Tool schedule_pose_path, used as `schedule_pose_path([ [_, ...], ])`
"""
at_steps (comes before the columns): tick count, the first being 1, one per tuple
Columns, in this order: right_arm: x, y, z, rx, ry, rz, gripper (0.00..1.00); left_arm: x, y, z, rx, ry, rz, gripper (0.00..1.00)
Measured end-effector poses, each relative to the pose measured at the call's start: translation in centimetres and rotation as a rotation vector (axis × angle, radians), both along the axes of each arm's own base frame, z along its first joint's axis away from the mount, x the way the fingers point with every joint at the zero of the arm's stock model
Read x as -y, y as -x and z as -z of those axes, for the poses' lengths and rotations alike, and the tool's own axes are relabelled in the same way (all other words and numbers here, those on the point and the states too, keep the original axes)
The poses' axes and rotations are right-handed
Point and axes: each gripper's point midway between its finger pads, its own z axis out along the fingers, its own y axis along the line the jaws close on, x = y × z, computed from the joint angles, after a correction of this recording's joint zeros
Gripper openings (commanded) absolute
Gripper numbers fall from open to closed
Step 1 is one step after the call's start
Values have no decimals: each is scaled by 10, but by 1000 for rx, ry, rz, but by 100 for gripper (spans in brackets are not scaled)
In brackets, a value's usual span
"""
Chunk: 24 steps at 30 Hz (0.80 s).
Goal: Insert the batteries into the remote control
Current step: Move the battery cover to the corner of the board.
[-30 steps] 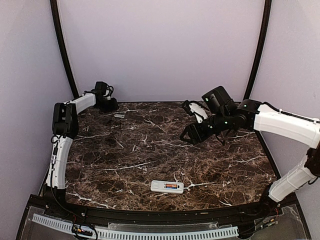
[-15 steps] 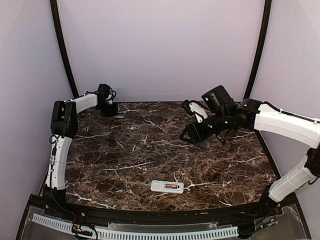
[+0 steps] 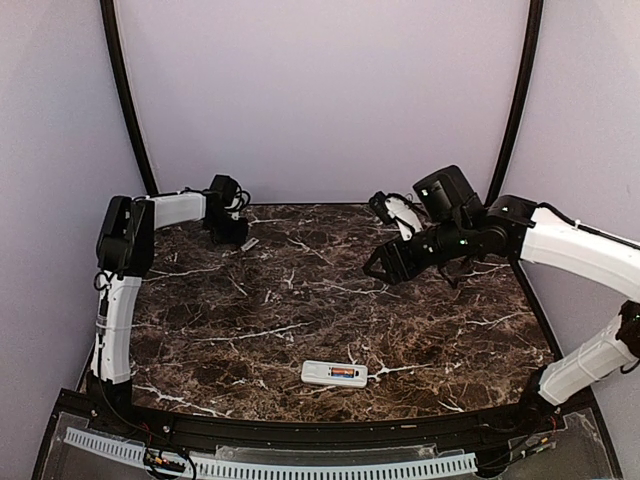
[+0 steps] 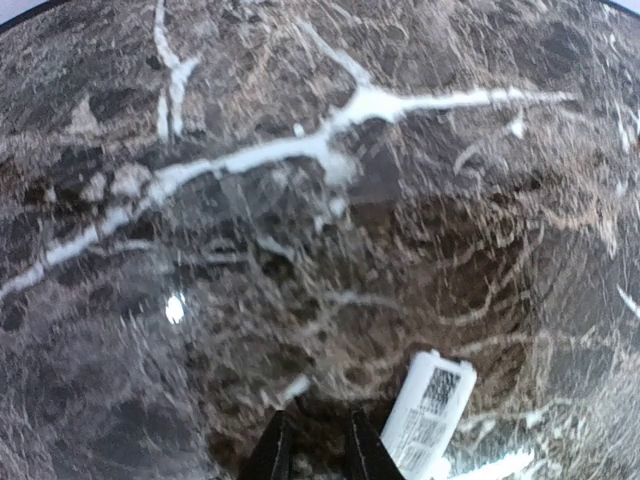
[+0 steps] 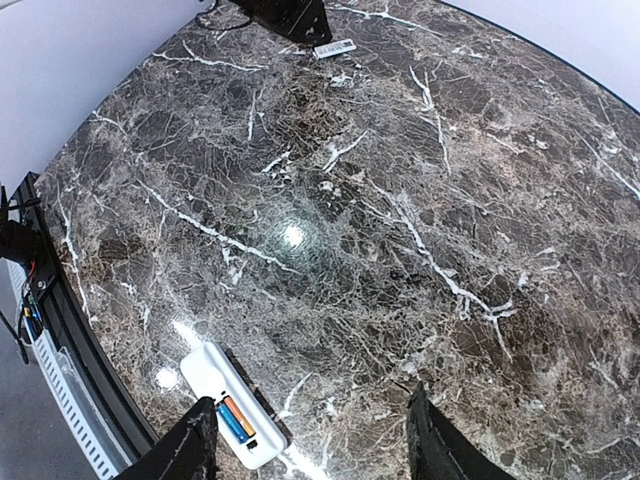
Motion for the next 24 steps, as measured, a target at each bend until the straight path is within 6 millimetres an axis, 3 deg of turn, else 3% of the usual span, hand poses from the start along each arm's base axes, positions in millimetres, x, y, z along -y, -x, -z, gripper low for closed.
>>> schedule_pose_path([
  [8, 2, 1, -8, 20, -14, 4, 62, 21, 71, 3, -56, -71, 68, 18],
  [13, 5, 6, -9, 22, -19, 2, 62, 40, 92, 4, -57, -81, 111, 22],
  [15, 6, 9, -10, 24, -26, 0, 62, 43, 94, 3, -57, -83, 116, 31],
  [18, 8, 12, -14, 31, -36, 0, 62, 42, 96, 2, -65, -84, 113, 56],
  [20, 9, 13, -17, 38, -42, 2, 62, 42, 97, 1, -72, -89, 119, 67],
  [24, 12, 15, -18, 44, -48, 6, 62, 37, 93, -5, -69, -111, 112, 78],
])
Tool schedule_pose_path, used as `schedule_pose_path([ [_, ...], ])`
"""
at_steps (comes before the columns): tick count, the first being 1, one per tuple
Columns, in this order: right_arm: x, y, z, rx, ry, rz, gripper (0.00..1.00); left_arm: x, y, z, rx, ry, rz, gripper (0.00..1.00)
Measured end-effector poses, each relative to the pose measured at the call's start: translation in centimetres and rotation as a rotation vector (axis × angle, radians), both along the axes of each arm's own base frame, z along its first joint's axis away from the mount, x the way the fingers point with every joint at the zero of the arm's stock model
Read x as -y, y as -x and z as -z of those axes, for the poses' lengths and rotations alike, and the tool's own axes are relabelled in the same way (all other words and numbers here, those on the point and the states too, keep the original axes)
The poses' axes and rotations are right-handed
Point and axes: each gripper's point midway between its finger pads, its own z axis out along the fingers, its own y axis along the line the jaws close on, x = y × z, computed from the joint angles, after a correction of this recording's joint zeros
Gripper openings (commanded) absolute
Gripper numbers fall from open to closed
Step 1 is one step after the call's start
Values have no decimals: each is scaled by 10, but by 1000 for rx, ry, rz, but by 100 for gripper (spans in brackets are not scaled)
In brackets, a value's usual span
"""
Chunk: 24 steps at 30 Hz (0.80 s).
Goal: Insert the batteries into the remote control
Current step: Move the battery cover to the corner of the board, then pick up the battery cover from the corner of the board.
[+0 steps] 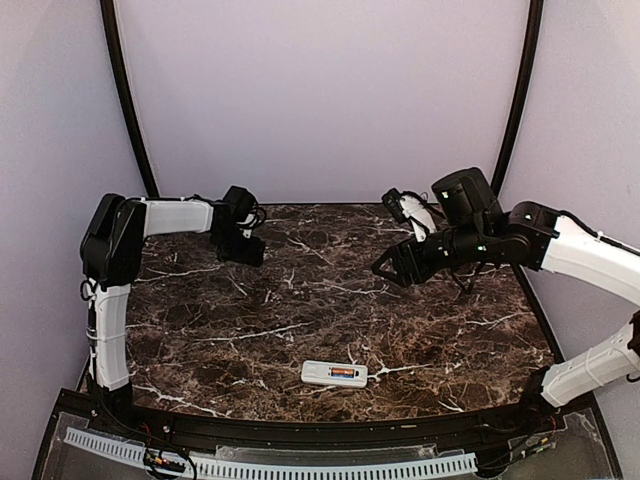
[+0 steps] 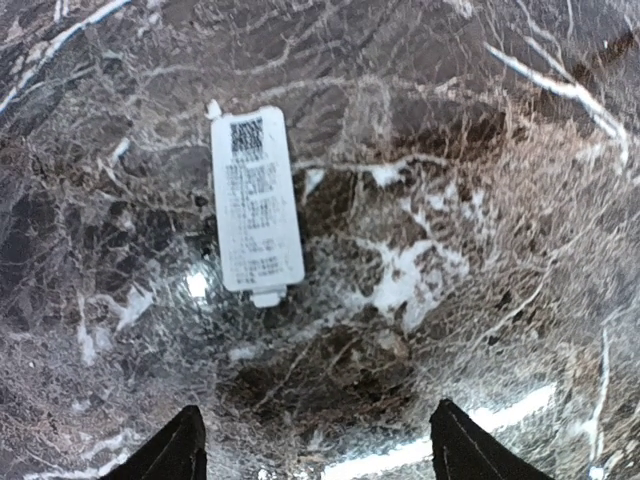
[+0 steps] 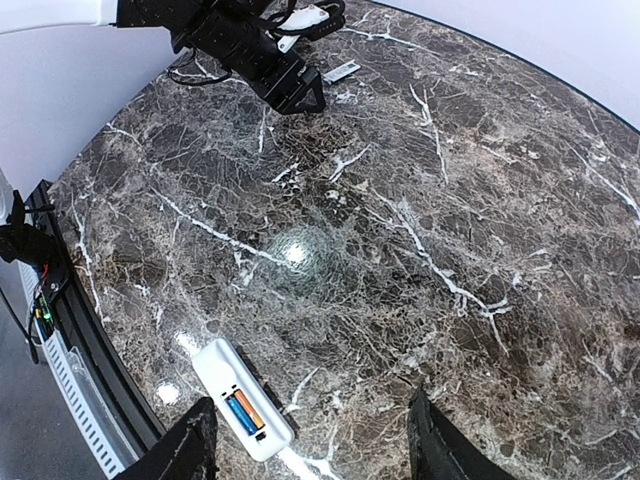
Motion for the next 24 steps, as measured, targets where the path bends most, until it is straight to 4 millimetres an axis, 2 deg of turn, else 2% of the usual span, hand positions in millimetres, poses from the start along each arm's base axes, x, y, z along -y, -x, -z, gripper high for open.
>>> schedule_pose_path([
  [6, 0, 1, 0, 2, -2, 4, 62, -8, -28, -20, 53, 12, -29, 82],
  [11, 1, 2, 3, -6, -1, 7, 62, -20, -48, -18, 63, 8, -49, 81],
  [17, -1, 3, 2, -5, -4, 4, 62, -22, -53, 4, 15, -9, -43, 64],
  [21, 0, 3, 2, -3, -2, 7, 62, -17, -54, 4, 12, 6, -35, 60],
  [24, 0, 2, 2, -2, -1, 9, 62, -15, -53, 5, 8, 15, -29, 53],
])
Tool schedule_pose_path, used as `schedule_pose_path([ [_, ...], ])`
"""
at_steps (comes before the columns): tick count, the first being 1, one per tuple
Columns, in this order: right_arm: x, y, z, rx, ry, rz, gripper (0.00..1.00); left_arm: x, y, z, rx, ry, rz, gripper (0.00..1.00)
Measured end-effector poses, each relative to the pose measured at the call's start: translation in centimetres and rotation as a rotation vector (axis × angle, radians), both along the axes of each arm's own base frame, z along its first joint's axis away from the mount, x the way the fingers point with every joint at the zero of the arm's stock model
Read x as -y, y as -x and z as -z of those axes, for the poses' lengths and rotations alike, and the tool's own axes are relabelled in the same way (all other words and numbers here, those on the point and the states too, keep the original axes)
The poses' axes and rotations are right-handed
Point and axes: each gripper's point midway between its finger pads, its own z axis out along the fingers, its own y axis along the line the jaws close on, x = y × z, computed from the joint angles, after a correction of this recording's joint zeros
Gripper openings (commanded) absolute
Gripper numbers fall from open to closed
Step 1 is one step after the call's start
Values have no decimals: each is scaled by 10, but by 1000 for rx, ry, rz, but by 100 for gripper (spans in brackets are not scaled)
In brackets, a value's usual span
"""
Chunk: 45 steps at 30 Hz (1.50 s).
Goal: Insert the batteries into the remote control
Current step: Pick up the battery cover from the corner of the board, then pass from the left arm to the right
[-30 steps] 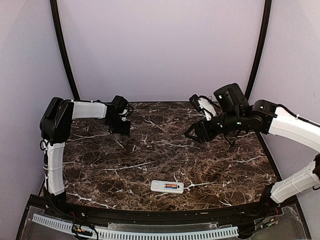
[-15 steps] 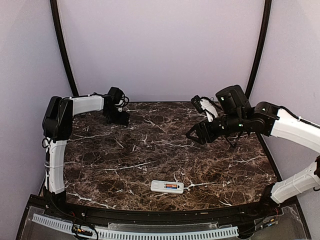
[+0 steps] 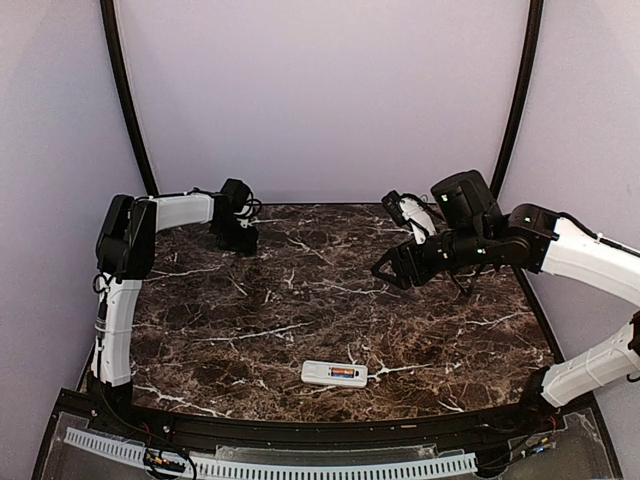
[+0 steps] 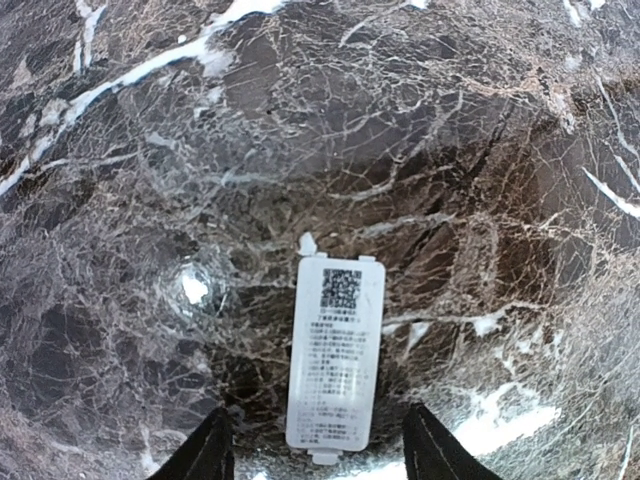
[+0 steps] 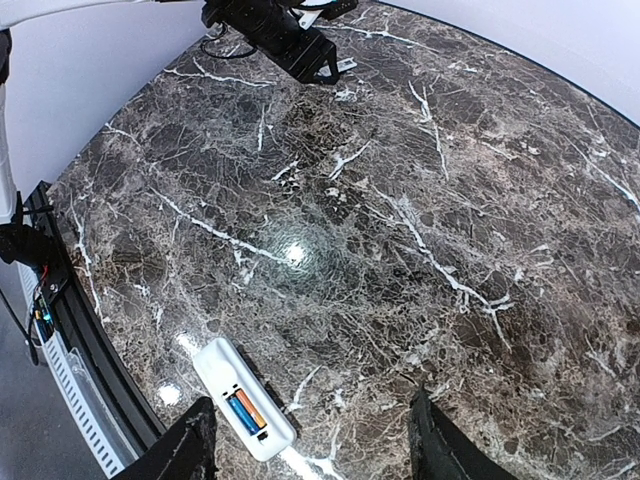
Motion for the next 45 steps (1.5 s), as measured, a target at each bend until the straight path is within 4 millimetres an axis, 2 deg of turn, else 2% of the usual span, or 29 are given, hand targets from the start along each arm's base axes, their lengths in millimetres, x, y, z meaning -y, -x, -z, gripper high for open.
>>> schedule_pose_path([
  [4, 0, 0, 0, 0, 0, 1, 62, 2, 0, 0, 3, -4, 11, 45],
  [11, 1, -1, 0, 4, 3, 5, 63, 6, -5, 0, 16, -4, 46, 18],
  [13, 1, -1, 0, 4, 4, 6, 63, 10, -4, -1, 16, 0, 58, 13],
  [21, 1, -1, 0, 2, 2, 7, 63, 14, 2, 0, 38, 16, 72, 7],
  [25, 0, -1, 1, -10, -8, 21, 63, 17, 21, -1, 32, 39, 81, 6],
  [30, 1, -5, 5, -38, -47, 83, 62, 26, 57, -7, 28, 76, 98, 5],
  [33, 1, -12, 5, -49, -102, 149, 59, 38, 85, -33, 95, 104, 129, 5],
  [35, -2, -20, 0, -49, -156, 190, 58, 56, 109, -65, 186, 126, 179, 5],
  [38, -13, -34, -17, -34, -269, 231, 56, 98, 146, -129, 385, 204, 293, 5],
  [41, -30, -45, -33, -18, -376, 234, 55, 139, 192, -196, 586, 317, 407, 5],
  [43, -42, -51, -43, -9, -448, 222, 55, 149, 210, -224, 682, 364, 432, 6],
  [45, -53, -54, -49, -4, -491, 204, 54, 153, 220, -238, 745, 377, 438, 6],
])
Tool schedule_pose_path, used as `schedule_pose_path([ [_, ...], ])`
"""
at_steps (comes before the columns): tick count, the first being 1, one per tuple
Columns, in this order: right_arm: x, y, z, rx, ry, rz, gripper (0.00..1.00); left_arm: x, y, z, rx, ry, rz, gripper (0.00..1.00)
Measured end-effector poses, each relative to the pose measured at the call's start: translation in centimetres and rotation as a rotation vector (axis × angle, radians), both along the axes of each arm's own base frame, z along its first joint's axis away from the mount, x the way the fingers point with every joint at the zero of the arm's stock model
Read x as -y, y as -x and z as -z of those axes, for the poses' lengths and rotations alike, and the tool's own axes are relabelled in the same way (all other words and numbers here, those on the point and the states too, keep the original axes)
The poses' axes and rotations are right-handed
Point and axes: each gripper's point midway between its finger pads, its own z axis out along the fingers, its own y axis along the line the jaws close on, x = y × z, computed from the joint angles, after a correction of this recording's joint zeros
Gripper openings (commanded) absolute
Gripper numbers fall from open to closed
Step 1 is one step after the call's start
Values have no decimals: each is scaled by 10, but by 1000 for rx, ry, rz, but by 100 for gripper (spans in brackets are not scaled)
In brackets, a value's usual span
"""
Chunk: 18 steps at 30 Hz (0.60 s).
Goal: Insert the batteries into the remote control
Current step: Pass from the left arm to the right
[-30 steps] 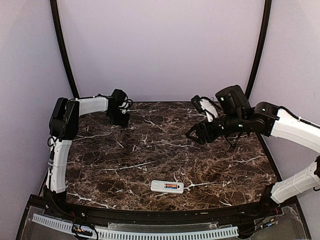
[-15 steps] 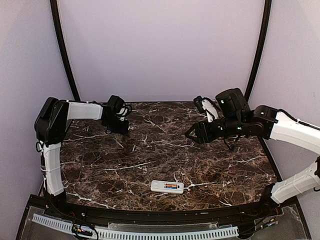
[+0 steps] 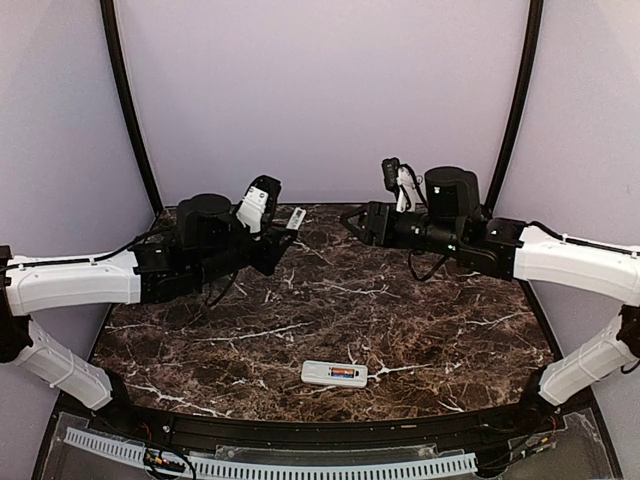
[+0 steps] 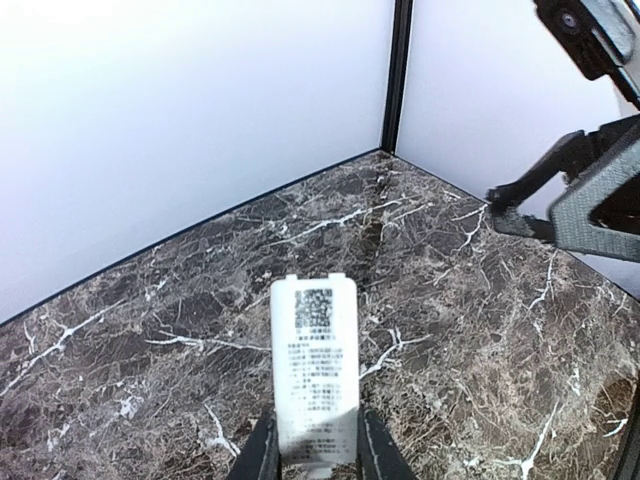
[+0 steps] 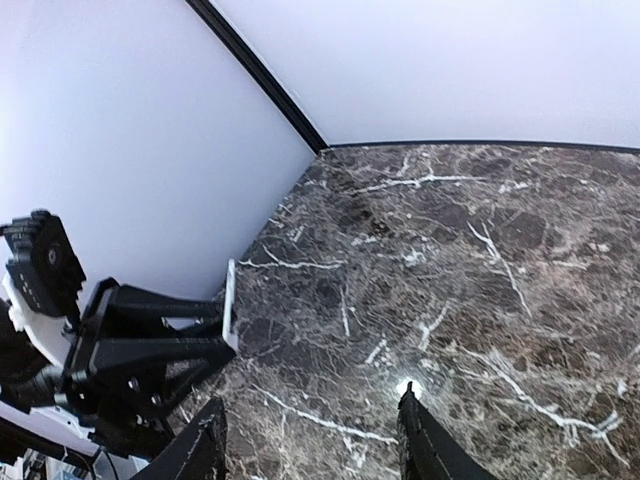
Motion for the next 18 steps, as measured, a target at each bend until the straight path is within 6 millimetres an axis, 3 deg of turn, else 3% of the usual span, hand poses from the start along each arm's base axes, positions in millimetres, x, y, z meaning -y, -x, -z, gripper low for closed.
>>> schedule_pose_path([
  [9, -51, 9, -33, 82, -134, -129, 47, 24, 28, -24, 178, -31, 14, 6],
  [12, -56, 9, -30, 74, -138, -132, 45, 27, 32, -30, 214, -34, 13, 6],
  [16, -58, 8, -29, 70, -137, -126, 27, 26, 31, -36, 242, -38, -2, 6],
  [18, -60, 7, -31, 68, -144, -127, 25, 24, 30, -36, 250, -41, -11, 6],
])
